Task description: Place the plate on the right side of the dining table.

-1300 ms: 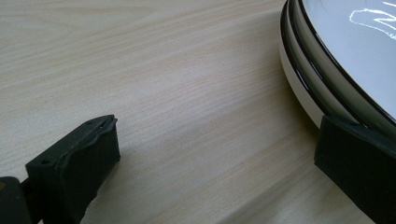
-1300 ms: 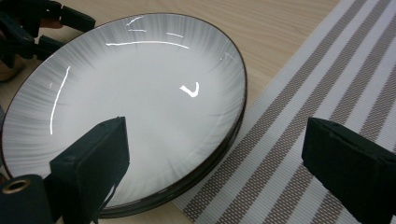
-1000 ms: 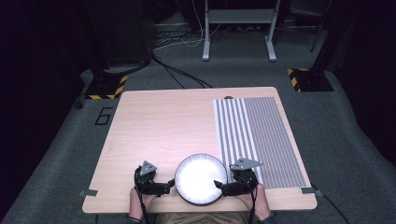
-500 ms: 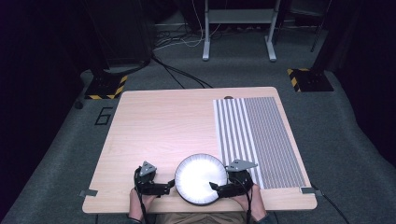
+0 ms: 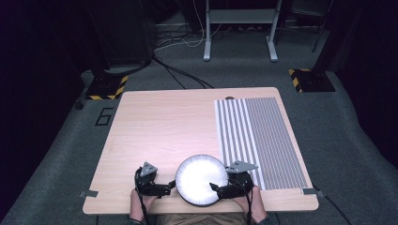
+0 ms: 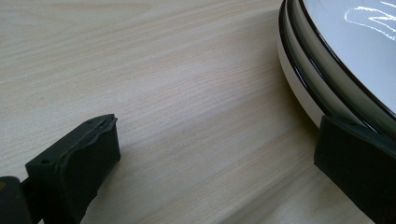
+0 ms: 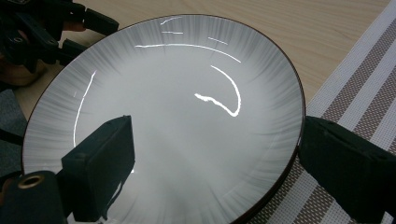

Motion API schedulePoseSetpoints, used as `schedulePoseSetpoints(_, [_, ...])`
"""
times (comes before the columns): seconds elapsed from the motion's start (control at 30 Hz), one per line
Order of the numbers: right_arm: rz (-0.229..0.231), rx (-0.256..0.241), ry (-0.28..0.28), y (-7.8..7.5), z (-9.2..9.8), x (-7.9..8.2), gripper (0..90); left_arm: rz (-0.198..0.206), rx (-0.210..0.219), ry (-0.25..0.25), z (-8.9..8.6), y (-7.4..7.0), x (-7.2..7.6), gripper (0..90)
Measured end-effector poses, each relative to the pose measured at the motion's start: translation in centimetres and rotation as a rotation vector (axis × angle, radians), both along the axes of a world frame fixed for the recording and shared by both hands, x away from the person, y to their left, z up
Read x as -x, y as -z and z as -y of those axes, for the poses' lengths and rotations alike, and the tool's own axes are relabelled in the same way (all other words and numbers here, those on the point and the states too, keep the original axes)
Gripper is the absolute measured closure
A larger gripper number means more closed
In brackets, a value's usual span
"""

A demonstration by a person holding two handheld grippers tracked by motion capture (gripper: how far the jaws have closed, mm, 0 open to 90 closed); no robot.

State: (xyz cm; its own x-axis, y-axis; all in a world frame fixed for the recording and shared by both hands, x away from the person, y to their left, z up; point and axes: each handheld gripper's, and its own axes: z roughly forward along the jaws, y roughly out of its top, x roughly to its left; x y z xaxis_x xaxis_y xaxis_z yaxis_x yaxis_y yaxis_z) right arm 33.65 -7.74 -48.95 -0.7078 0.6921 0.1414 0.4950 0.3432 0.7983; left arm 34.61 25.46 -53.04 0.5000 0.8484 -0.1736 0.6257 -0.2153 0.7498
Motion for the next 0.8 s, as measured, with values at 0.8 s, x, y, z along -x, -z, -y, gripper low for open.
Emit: schedulePoseSetpoints(0.8, [-0.007,-0.001,0.003,0.19,-0.72,-0.05,11.2,0.004,-0.010,-0.009,0.04,0.01,-0.02,0.1])
